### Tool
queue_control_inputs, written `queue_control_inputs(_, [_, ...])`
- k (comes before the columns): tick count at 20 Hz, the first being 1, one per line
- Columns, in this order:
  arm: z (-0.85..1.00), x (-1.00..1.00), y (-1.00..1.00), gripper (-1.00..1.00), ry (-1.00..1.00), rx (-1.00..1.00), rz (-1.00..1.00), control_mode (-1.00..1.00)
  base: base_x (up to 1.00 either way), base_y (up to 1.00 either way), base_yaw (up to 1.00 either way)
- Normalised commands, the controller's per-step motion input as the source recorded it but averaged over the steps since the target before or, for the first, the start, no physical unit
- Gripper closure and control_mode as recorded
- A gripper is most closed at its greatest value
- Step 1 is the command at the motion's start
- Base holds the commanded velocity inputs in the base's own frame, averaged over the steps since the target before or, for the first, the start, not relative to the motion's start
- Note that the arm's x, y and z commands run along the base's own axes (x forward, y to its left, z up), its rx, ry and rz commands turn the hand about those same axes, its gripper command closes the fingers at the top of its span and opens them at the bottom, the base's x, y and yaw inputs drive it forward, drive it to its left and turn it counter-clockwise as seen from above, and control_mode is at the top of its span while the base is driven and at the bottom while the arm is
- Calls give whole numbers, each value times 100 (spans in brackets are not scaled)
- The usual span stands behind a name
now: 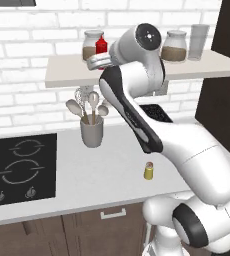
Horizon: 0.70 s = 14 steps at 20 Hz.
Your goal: Put the shaker and condiment bottle from the counter next to their counterparts in the cabinet.
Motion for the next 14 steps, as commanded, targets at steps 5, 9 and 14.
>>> queue_control_inputs(5, [18,20,6,100,4,5,0,-100,0,0,0])
queue_control_inputs(9, [15,17,1,100,0,0,0,-100,0,0,0])
queue_control_inputs(14, [0,24,7,100,2,0,0,-100,0,0,0])
